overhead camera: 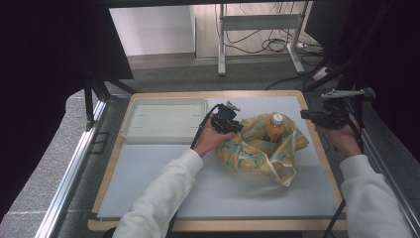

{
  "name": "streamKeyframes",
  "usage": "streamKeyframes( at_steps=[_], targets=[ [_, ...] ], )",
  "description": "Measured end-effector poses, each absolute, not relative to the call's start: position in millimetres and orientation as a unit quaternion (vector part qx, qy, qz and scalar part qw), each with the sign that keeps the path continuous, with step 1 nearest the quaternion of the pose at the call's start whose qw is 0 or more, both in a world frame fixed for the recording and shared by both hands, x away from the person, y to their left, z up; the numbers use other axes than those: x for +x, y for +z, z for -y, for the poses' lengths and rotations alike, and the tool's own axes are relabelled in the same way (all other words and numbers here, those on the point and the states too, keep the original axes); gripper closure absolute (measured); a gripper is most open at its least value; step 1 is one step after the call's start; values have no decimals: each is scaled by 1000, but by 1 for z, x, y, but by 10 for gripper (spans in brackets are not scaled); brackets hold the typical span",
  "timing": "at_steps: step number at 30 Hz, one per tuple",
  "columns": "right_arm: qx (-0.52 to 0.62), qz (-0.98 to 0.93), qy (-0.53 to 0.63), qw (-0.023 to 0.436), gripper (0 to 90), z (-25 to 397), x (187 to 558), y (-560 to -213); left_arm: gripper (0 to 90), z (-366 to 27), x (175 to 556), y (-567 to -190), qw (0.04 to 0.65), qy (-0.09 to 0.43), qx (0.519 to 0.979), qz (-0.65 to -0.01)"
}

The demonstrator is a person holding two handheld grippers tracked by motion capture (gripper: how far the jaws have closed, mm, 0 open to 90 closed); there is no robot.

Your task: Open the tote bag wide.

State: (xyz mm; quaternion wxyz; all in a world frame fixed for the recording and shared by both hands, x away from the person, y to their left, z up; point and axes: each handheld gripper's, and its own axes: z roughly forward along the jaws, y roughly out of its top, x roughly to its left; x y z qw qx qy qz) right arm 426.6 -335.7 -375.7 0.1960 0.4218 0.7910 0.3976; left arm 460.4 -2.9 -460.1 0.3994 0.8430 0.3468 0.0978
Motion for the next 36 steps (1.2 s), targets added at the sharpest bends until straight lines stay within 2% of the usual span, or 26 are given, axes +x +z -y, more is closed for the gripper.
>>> streamKeyframes(
  at_steps=[2, 3, 7, 9, 11, 12, 13, 14, 17, 21, 24, 36],
  targets=[
    [410, -796, 400, 193, 888, 333, 420, -373, 520, -3, 457, -452, 410, 100, 835, -351],
    [403, -801, 399, 190, 889, 329, 414, -371, 425, -7, 456, -447, 416, 101, 832, -353],
    [396, -808, 394, 186, 890, 325, 409, -373, 411, -22, 446, -430, 441, 107, 815, -361],
    [393, -813, 389, 183, 890, 322, 407, -375, 450, -28, 440, -422, 449, 102, 813, -357],
    [392, -816, 384, 180, 890, 320, 405, -378, 541, -30, 434, -416, 458, 81, 818, -337],
    [390, -819, 383, 178, 890, 319, 404, -379, 609, -30, 430, -414, 461, 74, 822, -326],
    [387, -823, 379, 174, 890, 317, 403, -382, 745, -28, 427, -412, 464, 66, 825, -317],
    [387, -823, 379, 174, 890, 317, 403, -382, 745, -25, 423, -412, 468, 57, 826, -309],
    [383, -828, 373, 169, 890, 312, 402, -386, 869, -7, 414, -413, 468, 42, 835, -287],
    [381, -836, 363, 157, 890, 309, 403, -394, 896, 20, 407, -424, 445, 30, 855, -265],
    [382, -840, 355, 149, 890, 307, 404, -405, 899, 37, 414, -447, 413, 23, 866, -281],
    [436, -828, 319, 153, 890, 315, 437, -451, 900, 32, 446, -495, 355, 37, 874, -330]
  ],
)
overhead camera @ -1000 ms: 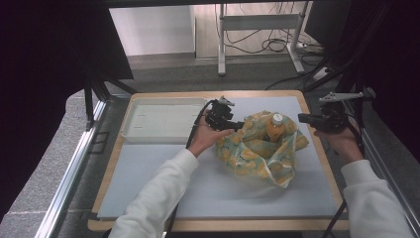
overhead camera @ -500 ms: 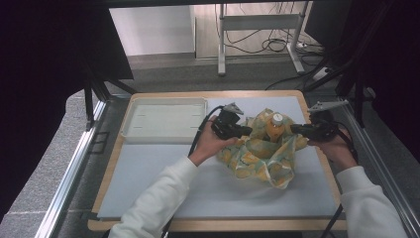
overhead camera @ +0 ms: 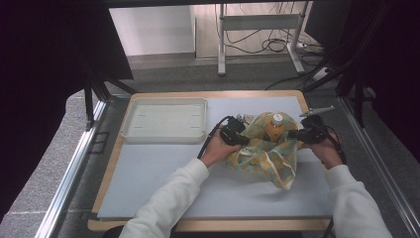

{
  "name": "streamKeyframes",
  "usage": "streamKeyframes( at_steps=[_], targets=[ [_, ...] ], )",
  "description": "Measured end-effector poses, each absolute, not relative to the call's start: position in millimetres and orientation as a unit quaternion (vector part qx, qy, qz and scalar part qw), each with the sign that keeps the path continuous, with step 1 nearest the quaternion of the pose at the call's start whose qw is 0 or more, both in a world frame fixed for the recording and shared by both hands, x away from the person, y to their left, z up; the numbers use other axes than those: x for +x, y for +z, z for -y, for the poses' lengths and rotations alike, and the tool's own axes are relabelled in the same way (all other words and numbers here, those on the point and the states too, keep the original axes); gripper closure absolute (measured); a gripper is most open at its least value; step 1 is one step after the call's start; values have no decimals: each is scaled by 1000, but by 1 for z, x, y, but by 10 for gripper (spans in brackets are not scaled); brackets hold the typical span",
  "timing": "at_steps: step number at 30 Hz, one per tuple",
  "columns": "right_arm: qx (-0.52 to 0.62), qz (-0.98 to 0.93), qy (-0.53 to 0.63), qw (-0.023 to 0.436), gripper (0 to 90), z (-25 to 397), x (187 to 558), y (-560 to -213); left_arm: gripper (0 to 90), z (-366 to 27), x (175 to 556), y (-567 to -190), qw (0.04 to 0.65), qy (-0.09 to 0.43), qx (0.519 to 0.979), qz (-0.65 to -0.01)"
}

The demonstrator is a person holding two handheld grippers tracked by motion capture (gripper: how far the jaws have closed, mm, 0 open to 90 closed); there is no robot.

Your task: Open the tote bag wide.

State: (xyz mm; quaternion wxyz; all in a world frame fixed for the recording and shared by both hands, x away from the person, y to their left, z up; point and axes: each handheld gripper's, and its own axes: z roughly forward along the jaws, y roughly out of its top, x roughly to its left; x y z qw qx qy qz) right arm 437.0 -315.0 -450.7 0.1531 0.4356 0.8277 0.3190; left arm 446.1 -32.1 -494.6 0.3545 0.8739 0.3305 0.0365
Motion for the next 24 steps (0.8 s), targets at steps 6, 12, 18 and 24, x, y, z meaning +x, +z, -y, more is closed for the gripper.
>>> streamKeyframes(
  at_steps=[6, 12, 18, 24],
  targets=[
    [483, -810, 300, 144, 891, 327, 457, -483, 900, 20, 453, -507, 344, 32, 871, -349],
    [496, -808, 287, 138, 891, 333, 457, -499, 900, 14, 450, -517, 339, 28, 871, -353],
    [503, -804, 288, 133, 891, 339, 450, -504, 900, 11, 450, -520, 340, 24, 870, -357],
    [471, -804, 327, 156, 891, 333, 433, -472, 900, 9, 446, -503, 361, 32, 865, -348]
  ],
)
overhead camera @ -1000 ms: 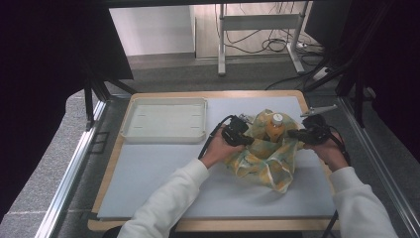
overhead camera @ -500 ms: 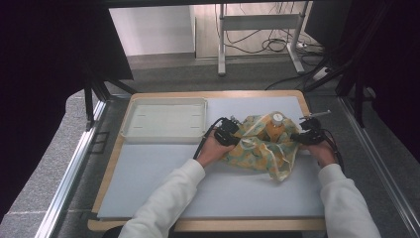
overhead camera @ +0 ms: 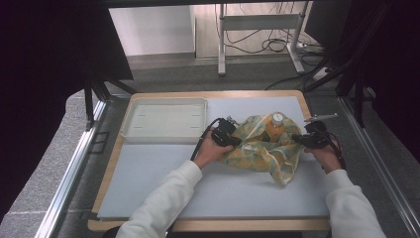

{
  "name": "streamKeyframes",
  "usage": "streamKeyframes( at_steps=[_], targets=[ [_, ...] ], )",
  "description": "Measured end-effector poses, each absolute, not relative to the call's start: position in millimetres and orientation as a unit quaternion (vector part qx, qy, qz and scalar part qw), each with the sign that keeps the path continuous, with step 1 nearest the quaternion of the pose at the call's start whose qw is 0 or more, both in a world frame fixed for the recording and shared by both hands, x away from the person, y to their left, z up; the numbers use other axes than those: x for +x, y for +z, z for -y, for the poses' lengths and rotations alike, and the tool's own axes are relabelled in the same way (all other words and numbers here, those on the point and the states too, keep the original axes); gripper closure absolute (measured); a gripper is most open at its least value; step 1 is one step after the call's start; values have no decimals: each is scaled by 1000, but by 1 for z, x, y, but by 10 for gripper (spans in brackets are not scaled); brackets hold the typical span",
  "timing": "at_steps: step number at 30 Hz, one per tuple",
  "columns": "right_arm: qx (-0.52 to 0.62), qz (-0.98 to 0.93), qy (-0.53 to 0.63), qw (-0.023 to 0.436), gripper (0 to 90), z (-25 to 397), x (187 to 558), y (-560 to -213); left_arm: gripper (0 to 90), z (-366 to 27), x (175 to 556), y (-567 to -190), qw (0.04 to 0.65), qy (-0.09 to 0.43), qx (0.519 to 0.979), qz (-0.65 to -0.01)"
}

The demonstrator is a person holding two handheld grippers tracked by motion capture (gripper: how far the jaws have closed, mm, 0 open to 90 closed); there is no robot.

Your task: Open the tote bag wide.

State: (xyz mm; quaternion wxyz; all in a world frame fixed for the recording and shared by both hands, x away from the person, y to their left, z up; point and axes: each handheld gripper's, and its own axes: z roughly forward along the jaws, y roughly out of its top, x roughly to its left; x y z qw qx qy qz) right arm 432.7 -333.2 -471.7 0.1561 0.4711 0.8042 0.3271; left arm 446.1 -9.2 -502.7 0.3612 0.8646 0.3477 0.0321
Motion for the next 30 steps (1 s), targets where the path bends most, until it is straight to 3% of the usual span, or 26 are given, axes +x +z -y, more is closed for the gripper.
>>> streamKeyframes(
  at_steps=[13, 19, 30],
  targets=[
    [395, -824, 379, 147, 891, 301, 379, -442, 900, 28, 433, -471, 394, 27, 865, -310],
    [359, -850, 371, 103, 891, 262, 374, -463, 900, 49, 436, -474, 386, 21, 871, -303],
    [333, -877, 342, 50, 891, 238, 350, -497, 900, 54, 469, -499, 373, 30, 861, -345]
  ],
)
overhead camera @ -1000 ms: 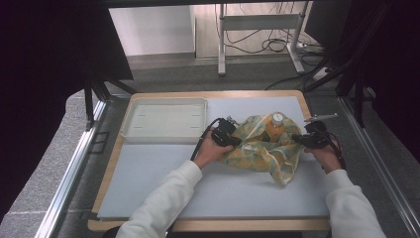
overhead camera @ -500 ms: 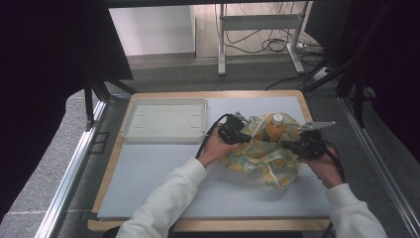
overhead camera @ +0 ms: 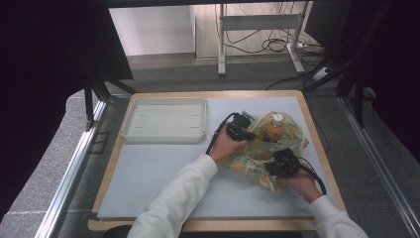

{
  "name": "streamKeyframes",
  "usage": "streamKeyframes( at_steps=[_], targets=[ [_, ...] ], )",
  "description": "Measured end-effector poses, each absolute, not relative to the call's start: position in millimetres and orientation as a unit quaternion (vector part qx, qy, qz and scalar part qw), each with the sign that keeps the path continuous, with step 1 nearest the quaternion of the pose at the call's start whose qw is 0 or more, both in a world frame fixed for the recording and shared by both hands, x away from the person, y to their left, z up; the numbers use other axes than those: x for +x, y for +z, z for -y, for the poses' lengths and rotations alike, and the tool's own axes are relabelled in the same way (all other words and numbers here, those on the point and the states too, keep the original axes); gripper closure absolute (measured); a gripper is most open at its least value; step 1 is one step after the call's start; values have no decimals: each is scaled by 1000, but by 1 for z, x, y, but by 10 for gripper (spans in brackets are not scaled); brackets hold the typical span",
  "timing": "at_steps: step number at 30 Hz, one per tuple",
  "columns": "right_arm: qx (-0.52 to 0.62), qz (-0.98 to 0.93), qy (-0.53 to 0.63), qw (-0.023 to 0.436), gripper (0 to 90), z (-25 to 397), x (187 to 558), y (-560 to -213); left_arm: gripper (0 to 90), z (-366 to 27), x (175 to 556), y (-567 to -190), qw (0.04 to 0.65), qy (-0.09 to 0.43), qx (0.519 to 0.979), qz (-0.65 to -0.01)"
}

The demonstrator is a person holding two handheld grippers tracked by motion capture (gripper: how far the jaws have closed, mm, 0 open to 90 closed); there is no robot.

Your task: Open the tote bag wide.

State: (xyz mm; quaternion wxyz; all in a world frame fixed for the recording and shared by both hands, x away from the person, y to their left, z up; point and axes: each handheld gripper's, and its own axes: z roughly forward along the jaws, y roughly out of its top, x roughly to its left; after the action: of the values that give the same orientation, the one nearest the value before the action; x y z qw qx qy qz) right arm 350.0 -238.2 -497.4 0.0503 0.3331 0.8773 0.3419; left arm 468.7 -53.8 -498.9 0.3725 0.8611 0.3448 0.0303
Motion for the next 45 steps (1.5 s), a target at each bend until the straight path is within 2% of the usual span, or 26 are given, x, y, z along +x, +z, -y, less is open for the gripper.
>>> streamKeyframes(
  at_steps=[8, 13, 15, 23, 28, 35, 45],
  targets=[
    [329, -883, 333, 46, 891, 239, 344, -503, 900, 55, 471, -501, 375, 25, 860, -345],
    [348, -859, 365, 86, 890, 266, 350, -470, 900, 51, 454, -485, 389, 27, 863, -320],
    [363, -847, 369, 120, 891, 286, 354, -453, 899, 49, 444, -479, 399, 29, 862, -312],
    [417, -819, 367, 144, 890, 320, 384, -435, 899, 33, 404, -464, 416, 19, 867, -274],
    [437, -812, 359, 141, 891, 319, 418, -441, 898, 30, 397, -471, 410, 2, 871, -270],
    [458, -812, 347, 100, 891, 303, 466, -464, 899, 34, 399, -499, 376, -4, 886, -272],
    [501, -804, 305, 102, 891, 305, 507, -487, 900, 26, 403, -511, 368, -10, 886, -282]
  ],
)
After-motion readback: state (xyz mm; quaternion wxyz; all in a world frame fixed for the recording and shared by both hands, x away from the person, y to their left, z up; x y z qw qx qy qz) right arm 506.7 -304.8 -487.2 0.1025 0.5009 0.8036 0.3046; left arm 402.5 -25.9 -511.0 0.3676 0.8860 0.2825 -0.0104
